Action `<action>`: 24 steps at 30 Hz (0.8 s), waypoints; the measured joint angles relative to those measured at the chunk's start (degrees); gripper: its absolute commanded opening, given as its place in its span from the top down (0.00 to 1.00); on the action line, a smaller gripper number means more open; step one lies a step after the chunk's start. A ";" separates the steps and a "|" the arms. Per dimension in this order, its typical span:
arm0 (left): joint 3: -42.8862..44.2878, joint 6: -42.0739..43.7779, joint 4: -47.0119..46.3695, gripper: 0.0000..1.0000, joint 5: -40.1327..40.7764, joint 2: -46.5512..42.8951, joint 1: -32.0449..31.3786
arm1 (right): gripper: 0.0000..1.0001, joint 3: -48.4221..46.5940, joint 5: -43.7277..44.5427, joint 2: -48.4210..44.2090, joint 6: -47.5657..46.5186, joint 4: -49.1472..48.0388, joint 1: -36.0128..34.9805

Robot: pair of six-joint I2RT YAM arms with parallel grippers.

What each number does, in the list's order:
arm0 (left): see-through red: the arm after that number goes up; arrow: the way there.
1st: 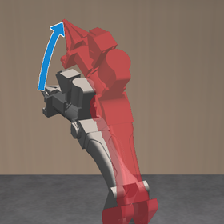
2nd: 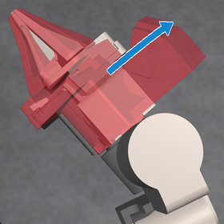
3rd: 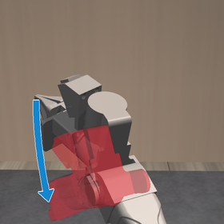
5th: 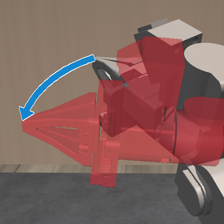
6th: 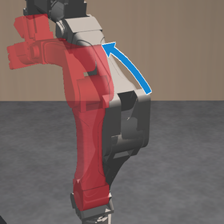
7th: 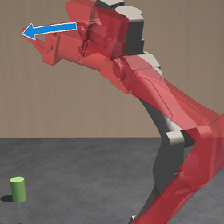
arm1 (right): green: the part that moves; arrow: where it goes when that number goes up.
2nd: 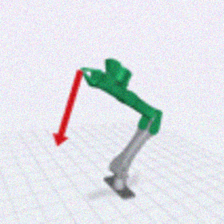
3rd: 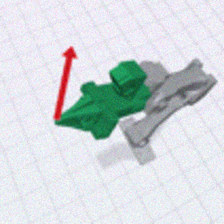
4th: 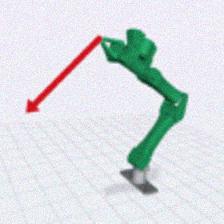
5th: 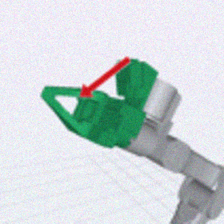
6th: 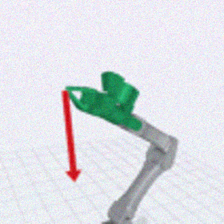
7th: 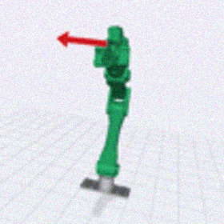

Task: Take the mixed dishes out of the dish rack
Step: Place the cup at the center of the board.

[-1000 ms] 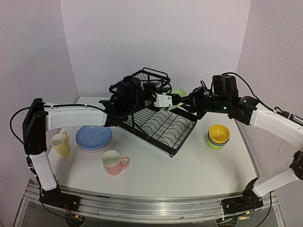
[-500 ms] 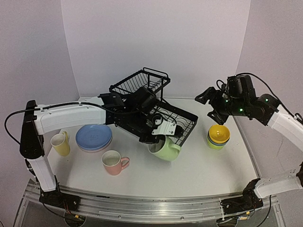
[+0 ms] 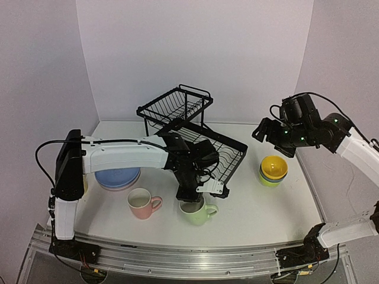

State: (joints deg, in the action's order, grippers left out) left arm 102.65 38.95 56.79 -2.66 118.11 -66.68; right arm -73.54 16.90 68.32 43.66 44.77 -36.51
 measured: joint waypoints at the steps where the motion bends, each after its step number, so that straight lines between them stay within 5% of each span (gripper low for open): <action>1: -0.34 -0.09 -0.21 1.00 1.44 0.38 -0.06 | 0.07 0.25 0.44 -0.02 -0.32 0.17 0.00; 12: -1.54 0.17 0.03 1.00 9.65 1.98 -3.68 | 0.07 2.45 2.19 -0.86 -1.29 1.27 0.00; 24: 0.26 -0.51 0.95 0.42 8.27 2.23 -3.71 | 0.06 4.12 2.00 -1.54 -1.73 1.52 0.00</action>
State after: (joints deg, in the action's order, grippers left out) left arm 102.90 38.43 57.74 5.61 120.33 -70.39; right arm -69.43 18.90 66.78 41.93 46.28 -36.51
